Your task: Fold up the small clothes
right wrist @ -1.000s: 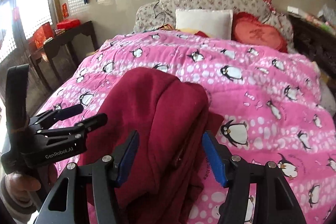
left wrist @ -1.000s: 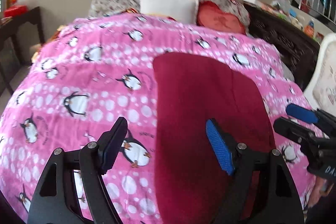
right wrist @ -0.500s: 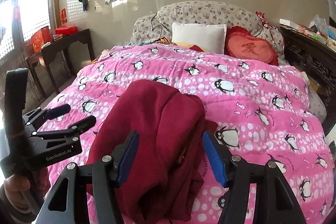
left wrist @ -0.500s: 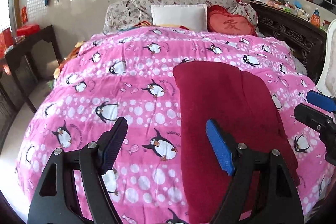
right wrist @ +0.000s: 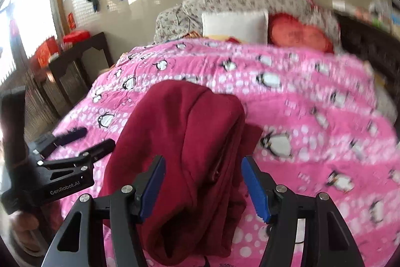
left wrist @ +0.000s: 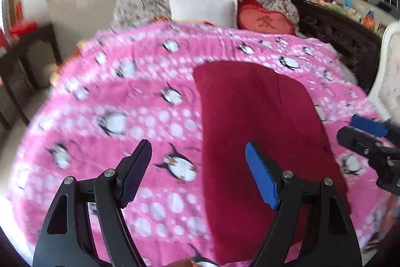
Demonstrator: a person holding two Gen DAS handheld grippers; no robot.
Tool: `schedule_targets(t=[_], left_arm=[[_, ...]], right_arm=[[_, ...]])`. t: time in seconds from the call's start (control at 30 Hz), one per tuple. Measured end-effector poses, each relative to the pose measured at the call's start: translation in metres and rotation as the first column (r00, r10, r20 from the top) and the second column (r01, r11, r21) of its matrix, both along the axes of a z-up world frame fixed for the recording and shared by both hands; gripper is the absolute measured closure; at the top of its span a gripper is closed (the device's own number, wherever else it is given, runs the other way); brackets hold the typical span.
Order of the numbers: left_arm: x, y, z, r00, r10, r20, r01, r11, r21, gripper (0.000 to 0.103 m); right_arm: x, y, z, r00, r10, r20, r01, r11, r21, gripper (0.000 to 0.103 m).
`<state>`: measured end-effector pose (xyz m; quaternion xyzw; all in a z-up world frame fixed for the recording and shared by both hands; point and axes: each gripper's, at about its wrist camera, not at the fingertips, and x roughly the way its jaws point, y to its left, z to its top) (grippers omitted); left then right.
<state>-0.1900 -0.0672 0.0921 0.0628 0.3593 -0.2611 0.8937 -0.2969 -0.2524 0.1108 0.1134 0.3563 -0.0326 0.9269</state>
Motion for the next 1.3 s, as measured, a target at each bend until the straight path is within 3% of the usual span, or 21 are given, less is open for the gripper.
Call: schedule_targets(t=[0.2, 0.3, 0.4, 0.47, 0.53, 0.63, 0.8, 0.9, 1.03, 1.1, 1.17, 1.3], left_arm=[[0.025, -0.008, -0.03, 0.964, -0.129, -0.234, 0.096, 0.985, -0.147, 0.025], [0.037, -0.017, -0.05, 0.916, -0.184, -0.357, 0.104, 0.968, -0.23, 0.025], [0.046, -0.015, -0.061, 0.877, -0.223, -0.426, 0.069, 0.935, -0.347, 0.025], [0.045, -0.018, -0.059, 0.877, -0.238, -0.418, 0.088, 0.934, -0.346, 0.025], [0.04, -0.022, -0.051, 0.885, -0.255, -0.39, 0.125, 0.937, -0.327, 0.027], [0.038, -0.016, -0.032, 0.887, -0.282, -0.366, 0.15, 0.925, -0.349, 0.032], [0.038, 0.011, 0.009, 0.939, -0.229, -0.258, 0.148, 0.943, -0.297, 0.032], [0.046, 0.025, 0.0, 0.948, -0.178, -0.264, 0.109, 0.961, -0.255, 0.032], [0.057, 0.032, -0.037, 0.935, -0.076, -0.347, 0.024, 0.988, -0.151, 0.029], [0.053, 0.035, -0.038, 0.946, -0.07, -0.315, 0.02, 0.987, -0.16, 0.026], [0.046, 0.034, -0.032, 0.962, -0.045, -0.269, 0.011, 0.992, -0.126, 0.026], [0.031, 0.026, -0.01, 0.997, 0.01, -0.078, -0.011, 1.0, -0.008, 0.026]], right_arm=[[0.019, -0.041, -0.045, 0.998, -0.025, -0.063, 0.041, 0.961, 0.272, 0.034], [0.033, -0.048, -0.061, 0.997, 0.014, -0.076, 0.013, 0.937, 0.349, 0.033], [0.046, -0.052, -0.076, 0.996, 0.05, -0.068, -0.016, 0.902, 0.431, 0.033], [0.052, -0.051, -0.081, 0.996, 0.077, -0.045, -0.047, 0.882, 0.469, 0.036], [0.055, -0.04, -0.072, 0.994, 0.101, -0.036, -0.078, 0.911, 0.406, 0.043], [0.049, -0.022, -0.046, 0.99, 0.129, 0.049, -0.138, 0.921, 0.365, 0.049], [0.066, 0.016, -0.025, 0.976, 0.203, 0.081, -0.218, 0.925, 0.311, 0.05], [0.084, 0.027, -0.034, 0.977, 0.203, 0.067, -0.214, 0.923, 0.32, 0.05], [0.097, 0.036, -0.062, 0.986, 0.149, -0.076, -0.126, 0.96, 0.25, 0.043], [0.091, 0.034, -0.058, 0.988, 0.142, -0.066, -0.124, 0.966, 0.227, 0.043], [0.082, 0.034, -0.045, 0.993, 0.103, -0.063, -0.093, 0.985, 0.145, 0.042], [0.067, 0.035, -0.013, 0.998, 0.064, -0.009, -0.064, 0.998, -0.006, 0.041]])
